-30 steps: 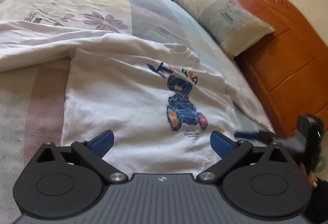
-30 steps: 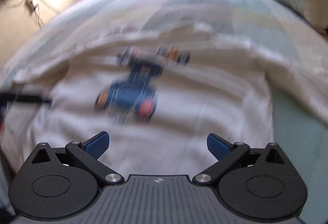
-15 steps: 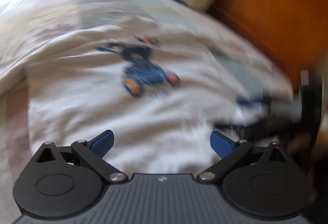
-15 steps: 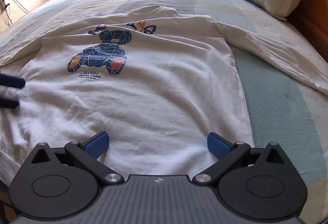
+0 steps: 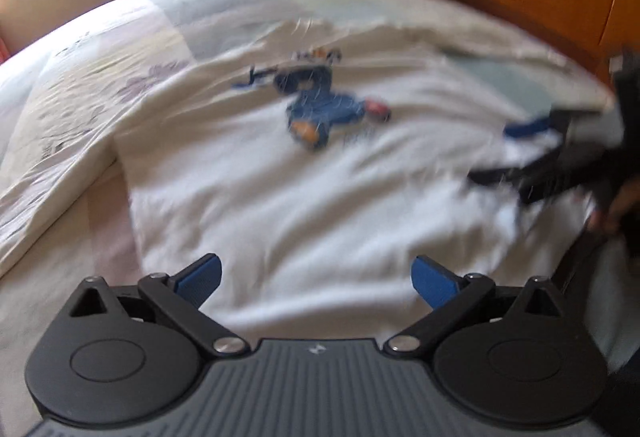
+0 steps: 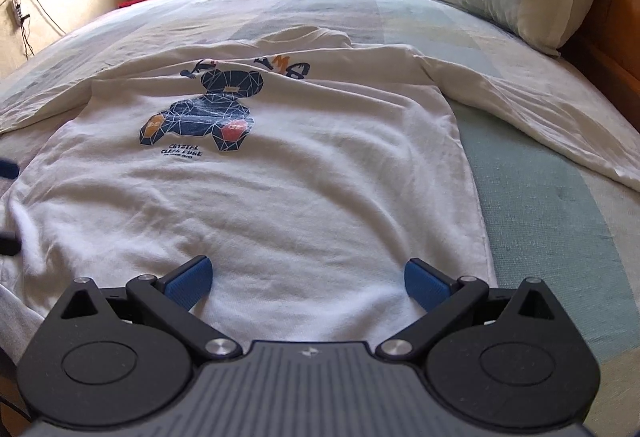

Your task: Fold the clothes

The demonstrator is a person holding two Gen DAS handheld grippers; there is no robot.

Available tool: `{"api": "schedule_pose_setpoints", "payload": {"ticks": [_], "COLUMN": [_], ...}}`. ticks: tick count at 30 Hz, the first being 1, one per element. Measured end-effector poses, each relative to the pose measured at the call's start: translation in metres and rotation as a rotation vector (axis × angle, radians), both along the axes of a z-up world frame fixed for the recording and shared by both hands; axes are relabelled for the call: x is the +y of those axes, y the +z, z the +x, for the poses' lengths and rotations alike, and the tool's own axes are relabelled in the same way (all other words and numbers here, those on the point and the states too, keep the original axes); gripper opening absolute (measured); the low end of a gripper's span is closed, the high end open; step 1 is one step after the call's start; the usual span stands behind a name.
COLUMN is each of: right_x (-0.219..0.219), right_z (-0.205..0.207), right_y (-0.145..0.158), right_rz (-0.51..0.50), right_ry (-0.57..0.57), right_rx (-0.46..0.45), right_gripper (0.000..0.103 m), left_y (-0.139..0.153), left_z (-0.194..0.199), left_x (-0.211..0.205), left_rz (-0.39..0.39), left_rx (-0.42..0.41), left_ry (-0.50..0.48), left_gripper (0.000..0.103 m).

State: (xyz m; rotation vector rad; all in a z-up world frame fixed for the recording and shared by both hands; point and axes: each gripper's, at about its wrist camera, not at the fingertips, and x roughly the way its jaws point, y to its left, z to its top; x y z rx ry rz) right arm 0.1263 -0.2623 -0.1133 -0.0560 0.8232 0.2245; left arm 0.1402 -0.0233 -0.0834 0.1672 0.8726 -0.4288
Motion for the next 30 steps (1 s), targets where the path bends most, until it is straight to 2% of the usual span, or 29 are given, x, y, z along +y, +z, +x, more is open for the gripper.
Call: {"api": "schedule_pose_setpoints", "payload": {"ticks": [5, 6, 8, 12, 16, 24, 28, 30], "right_x": [0.0, 0.0, 0.0, 0.001, 0.002, 0.003, 0.004, 0.004], "right_z": [-0.001, -0.001, -0.002, -0.002, -0.003, -0.004, -0.007, -0.006], "right_y": [-0.001, -0.001, -0.001, -0.002, -0.002, -0.002, -0.004, -0.003], "right_rz": [0.002, 0.002, 0.002, 0.001, 0.0, 0.0, 0.002, -0.002], "right_ry": [-0.001, -0.002, -0.009, -0.022, -0.035, -0.056, -0.066, -0.07], "right_rx": [-0.011, -0.011, -0.014, -0.02, -0.025, -0.03, -0.047, -0.041], "right_gripper": [0.103, 0.103, 0.103, 0.103, 0.103, 0.103, 0.103, 0.103], "left_y": [-0.027, -0.028, -0.026, -0.016, -0.005, -0.026, -0.026, -0.02], "left_z": [0.007, 0.001, -0.008, -0.01, 0.008, 0.023, 0.006, 0.007], "left_x": [-0.009, -0.01, -0.005, 0.014, 0.022, 0.012, 0.028, 0.033], "left_rz": [-0.024, -0.021, -0.039, -0.13, -0.175, -0.204, -0.235, -0.218], "left_rx": [0.082, 0.063, 0.082, 0.117, 0.063, 0.079, 0.085, 0.095], "left_ry": [0.007, 0.002, -0.001, 0.021, 0.056, 0.029, 0.023, 0.039], "left_gripper": [0.101, 0.101, 0.102, 0.102, 0.102, 0.102, 0.102, 0.102]}}
